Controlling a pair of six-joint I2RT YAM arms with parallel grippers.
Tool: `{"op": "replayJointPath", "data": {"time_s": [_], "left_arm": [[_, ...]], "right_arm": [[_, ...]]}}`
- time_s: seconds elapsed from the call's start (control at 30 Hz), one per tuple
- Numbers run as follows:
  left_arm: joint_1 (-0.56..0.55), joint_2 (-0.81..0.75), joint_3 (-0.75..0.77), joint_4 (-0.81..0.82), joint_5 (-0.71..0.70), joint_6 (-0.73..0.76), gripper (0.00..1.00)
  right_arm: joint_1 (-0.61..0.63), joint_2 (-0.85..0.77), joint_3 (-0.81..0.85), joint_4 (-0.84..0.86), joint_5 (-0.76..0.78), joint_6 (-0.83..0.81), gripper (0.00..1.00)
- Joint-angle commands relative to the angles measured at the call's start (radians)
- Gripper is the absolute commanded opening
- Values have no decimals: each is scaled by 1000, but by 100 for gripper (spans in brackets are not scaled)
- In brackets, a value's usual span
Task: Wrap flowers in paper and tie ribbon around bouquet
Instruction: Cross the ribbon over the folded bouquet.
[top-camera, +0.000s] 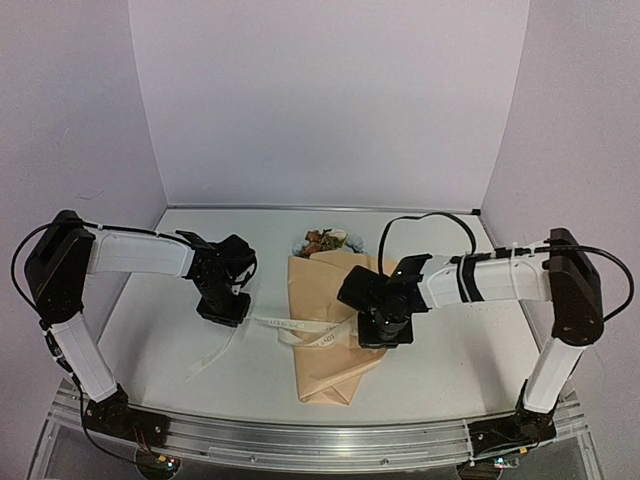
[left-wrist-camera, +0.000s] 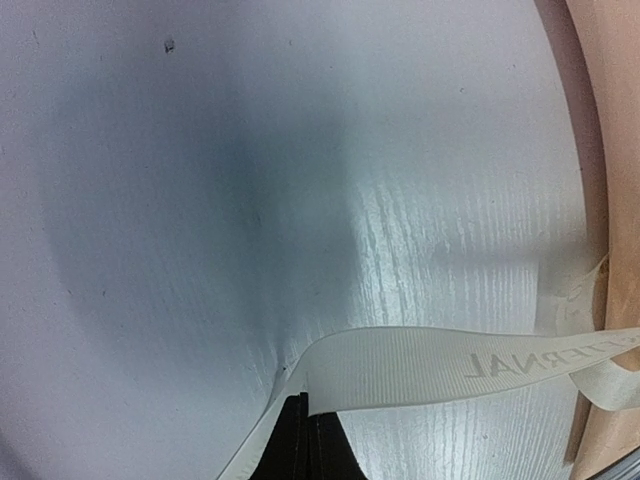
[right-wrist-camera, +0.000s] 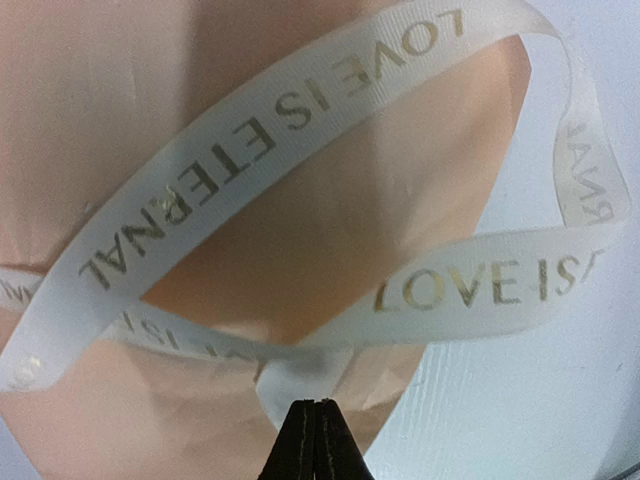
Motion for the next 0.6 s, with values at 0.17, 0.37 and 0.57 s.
{"op": "replayJointPath", "data": {"time_s": [0.17, 0.37, 0.57], "left_arm": [[4, -25, 22, 30, -31, -25, 0], [4, -30, 21, 24, -32, -4, 0], [4, -29, 23, 25, -25, 6, 0]], "right_arm": [[-11, -152, -67, -50, -57, -23, 5], [-12, -71, 42, -52, -61, -37, 37], [-17, 3, 90, -48, -22, -8, 50]]}}
